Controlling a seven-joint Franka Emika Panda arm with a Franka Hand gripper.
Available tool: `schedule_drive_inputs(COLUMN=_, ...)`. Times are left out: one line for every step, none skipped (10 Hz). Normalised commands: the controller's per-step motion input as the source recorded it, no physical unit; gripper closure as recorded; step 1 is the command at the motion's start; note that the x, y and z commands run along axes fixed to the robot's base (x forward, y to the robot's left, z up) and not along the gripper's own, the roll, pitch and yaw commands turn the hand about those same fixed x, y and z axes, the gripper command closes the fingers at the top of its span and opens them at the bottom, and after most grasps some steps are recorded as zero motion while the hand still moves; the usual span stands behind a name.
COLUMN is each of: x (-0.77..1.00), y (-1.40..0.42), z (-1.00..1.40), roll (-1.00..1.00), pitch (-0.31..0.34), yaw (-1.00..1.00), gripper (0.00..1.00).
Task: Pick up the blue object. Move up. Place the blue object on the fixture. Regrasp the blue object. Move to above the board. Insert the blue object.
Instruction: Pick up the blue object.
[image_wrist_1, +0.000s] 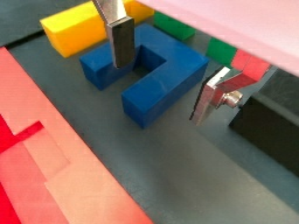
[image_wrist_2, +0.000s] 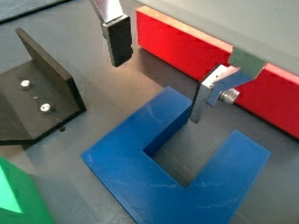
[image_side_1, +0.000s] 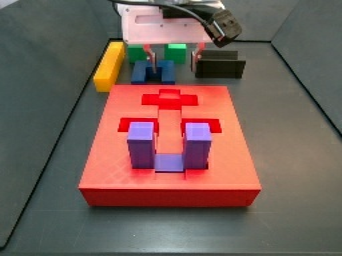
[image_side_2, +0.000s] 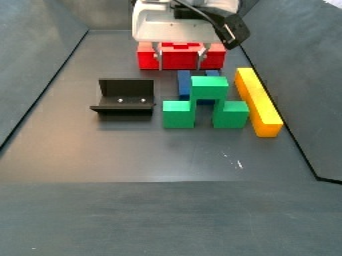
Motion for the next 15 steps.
schedule_drive_inputs(x=0.00, y=-0.06, z=-0.29, roll=0.00, pitch=-0.123, yaw=0.00, gripper=0.00)
schedule_drive_inputs(x=0.00, y=-0.06, z=-0.30, roll=0.00, pitch=-0.106, yaw=0.00, gripper=0.00)
schedule_drive_inputs(x=0.00, y=-0.08, z=-0.14, roll=0.00, pitch=-0.046, yaw=0.00, gripper=0.00)
schedule_drive_inputs(x=0.00, y=-0.09, z=-0.18, roll=0.01, pitch=-0.043, yaw=0.00, gripper=0.00)
schedule_drive_inputs(x=0.00, y=-0.09, z=-0.22, roll=0.02, pitch=-0.054, yaw=0.00, gripper=0.00)
schedule_drive_inputs(x=0.00, y=-0.09, z=-0.28, roll=0.02, pitch=-0.071, yaw=0.00, gripper=0.00)
schedule_drive_inputs(x=0.00, y=-0.07, z=-0.29, roll=0.02, pitch=-0.076, yaw=0.00, gripper=0.00)
schedule_drive_inputs(x=0.00, y=-0.06, z=-0.18, roll=0.03, pitch=-0.033, yaw=0.00, gripper=0.00)
schedule_drive_inputs(x=0.00, y=0.00, z=0.00, roll=0.00, pitch=0.000, yaw=-0.03, gripper=0.00)
schedule_drive_inputs(x=0.00, y=0.00, z=0.00, roll=0.00, pitch=0.000, yaw=-0.07, gripper=0.00)
schedule_drive_inputs(x=0.00, y=0.00, z=0.00, roll=0.00, pitch=0.000, yaw=-0.08, gripper=0.00)
schedule_drive_inputs(x=0.00, y=0.00, z=0.00, roll=0.02, pitch=0.000, yaw=-0.08, gripper=0.00)
schedule_drive_inputs(x=0.00, y=0.00, z=0.00, roll=0.03, pitch=0.000, yaw=-0.08, gripper=0.00)
schedule_drive_inputs(x=0.00, y=0.08, z=0.00, roll=0.01, pitch=0.003, yaw=-0.11, gripper=0.00)
schedule_drive_inputs(x=0.00, y=0.06, z=0.00, roll=0.04, pitch=0.021, yaw=-0.15, gripper=0.00)
